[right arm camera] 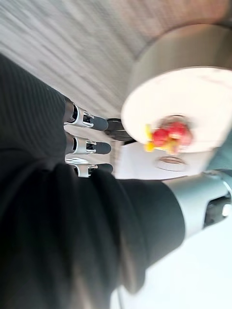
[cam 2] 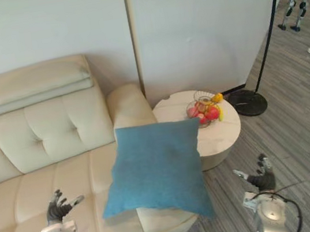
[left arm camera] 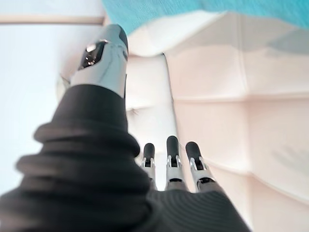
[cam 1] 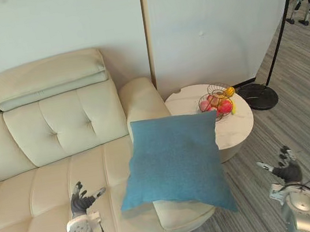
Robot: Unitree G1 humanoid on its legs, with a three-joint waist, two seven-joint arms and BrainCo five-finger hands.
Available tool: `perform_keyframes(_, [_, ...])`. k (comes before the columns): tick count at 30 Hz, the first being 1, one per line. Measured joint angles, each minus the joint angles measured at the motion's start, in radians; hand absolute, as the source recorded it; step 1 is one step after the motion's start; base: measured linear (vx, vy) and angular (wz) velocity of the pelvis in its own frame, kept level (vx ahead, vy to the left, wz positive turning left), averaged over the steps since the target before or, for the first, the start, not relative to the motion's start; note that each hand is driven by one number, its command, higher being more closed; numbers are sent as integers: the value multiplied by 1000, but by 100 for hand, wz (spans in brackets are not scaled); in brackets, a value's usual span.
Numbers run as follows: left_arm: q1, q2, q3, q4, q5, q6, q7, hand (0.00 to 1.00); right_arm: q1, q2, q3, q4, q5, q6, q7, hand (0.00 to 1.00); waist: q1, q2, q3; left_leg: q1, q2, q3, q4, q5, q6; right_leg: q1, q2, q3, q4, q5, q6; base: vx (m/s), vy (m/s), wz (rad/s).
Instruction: Pick up cushions and gather them together orderly.
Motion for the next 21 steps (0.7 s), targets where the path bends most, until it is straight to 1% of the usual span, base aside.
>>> perform_keyframes(4, [-37,-15,-74,-3,1,0,1,0,-42,7,54,12,12,1,5,0,-1,-1,0,-35,3,1,-4,21,-7,-27,3,-6,-7,16,-5,-31,-13,7])
perform_keyframes(6, [-41,-26,-86,-2,2,0,1,0,-50,11,66,17,12,1,4,0,-1,-2,1,-38,4,2,-16,34,-14,-34,3,-6,-8,19,-5,-41,-18,6])
perform_keyframes(9, [-74,-35,-131,15,3,1,3,0,-92,21,92,79,33,2,-1,0,1,-9,14,-73,5,3,-19,58,-20,-71,2,-17,7,25,-10,-80,-29,11])
perform_keyframes(11, [-135,-39,-151,43,11,3,7,0,-165,22,121,126,49,2,-21,0,6,-11,61,-139,6,9,-19,89,-22,-151,0,-18,44,36,-22,-194,-54,4])
perform_keyframes(13, [-184,-49,-162,72,10,6,23,0,-212,22,134,145,53,3,-37,0,11,-11,95,-189,7,28,-18,107,-17,-219,-3,-16,83,39,-26,-202,-44,-2])
perform_keyframes(14, [-192,-52,-163,77,10,7,26,0,-220,22,138,147,57,3,-41,0,12,-12,102,-198,6,29,-16,110,-15,-231,-5,-16,91,39,-26,-171,-31,2])
perform_keyframes(15, [-223,-65,-174,94,8,8,38,0,-242,22,154,152,75,2,-53,0,16,-12,126,-228,5,43,-9,115,-14,-272,-12,-16,123,38,-27,-192,-25,10])
perform_keyframes(16, [-250,-78,-192,96,6,9,45,0,-259,23,170,156,92,3,-61,0,20,-12,141,-272,10,82,21,104,-10,-311,-21,-17,155,35,-29,-258,-32,13])
perform_keyframes(18, [-304,-103,-219,96,-10,9,46,0,-283,28,202,156,123,3,-73,0,34,-11,149,-356,27,152,94,90,-1,-376,-31,-20,194,35,-29,-205,-24,13])
perform_keyframes(21, [-371,-116,-243,96,-33,9,47,0,-338,40,247,156,162,3,-85,0,41,-8,170,-426,44,196,164,77,6,-427,-40,-28,229,23,-26,-179,-20,12])
